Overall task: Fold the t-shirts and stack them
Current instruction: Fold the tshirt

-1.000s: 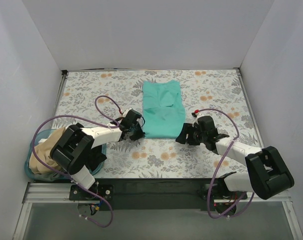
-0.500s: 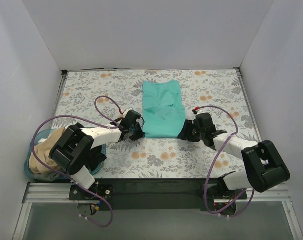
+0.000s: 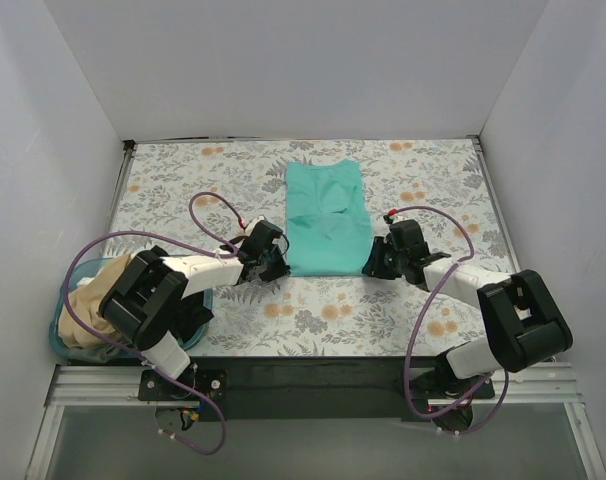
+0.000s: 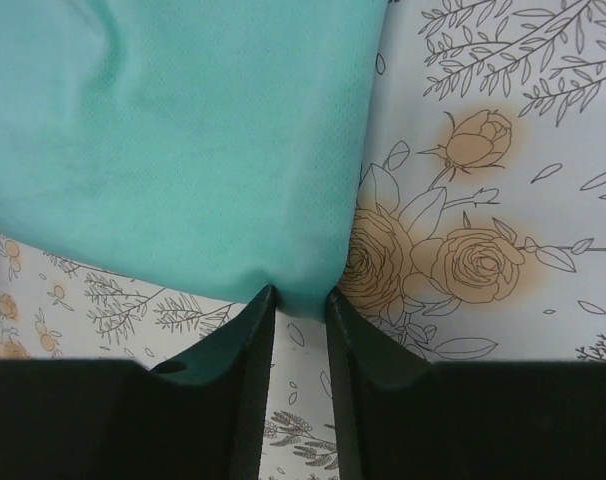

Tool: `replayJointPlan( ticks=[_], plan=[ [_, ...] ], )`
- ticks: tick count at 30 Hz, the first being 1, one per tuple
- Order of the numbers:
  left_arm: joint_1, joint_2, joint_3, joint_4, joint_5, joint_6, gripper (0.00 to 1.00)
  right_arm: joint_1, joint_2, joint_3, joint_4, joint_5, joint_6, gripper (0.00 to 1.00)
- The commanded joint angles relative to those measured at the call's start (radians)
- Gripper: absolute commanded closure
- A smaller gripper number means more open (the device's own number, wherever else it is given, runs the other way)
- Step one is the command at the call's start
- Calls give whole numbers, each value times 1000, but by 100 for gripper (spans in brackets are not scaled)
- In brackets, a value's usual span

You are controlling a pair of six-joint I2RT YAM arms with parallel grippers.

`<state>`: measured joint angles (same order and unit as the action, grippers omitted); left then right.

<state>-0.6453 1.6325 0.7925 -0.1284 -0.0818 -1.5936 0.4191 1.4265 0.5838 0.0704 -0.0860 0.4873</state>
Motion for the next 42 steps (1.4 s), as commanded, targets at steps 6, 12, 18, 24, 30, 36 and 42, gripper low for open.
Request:
replayJointPlan(
  ticks=[6, 12, 18, 24, 30, 36, 42],
  plan=[
    [-40, -80, -12, -164, -82, -23, 100, 6, -67, -27, -30, -130, -21, 99],
    [-226, -261, -108, -336, -202, -140, 100, 52, -346, -169, -174, -114, 23, 99],
    [-373, -571, -252, -376, -159, -236, 100, 136, -679, -220, -472, -126, 94, 99],
    [-474, -767, -250, -392, -101, -233, 100, 155, -888, -118, -693, -135, 112, 99],
    [-478, -772, -151, -424, -228, -221, 100, 155, -865, -26, -693, -3, 86, 99],
    [-478, -680, -12, -507, -360, -269, 100, 153, -766, 102, -678, 167, 60, 99],
    [-475, -609, 73, -571, -473, -304, 100, 153, -675, 183, -606, 229, 30, 99]
  ],
)
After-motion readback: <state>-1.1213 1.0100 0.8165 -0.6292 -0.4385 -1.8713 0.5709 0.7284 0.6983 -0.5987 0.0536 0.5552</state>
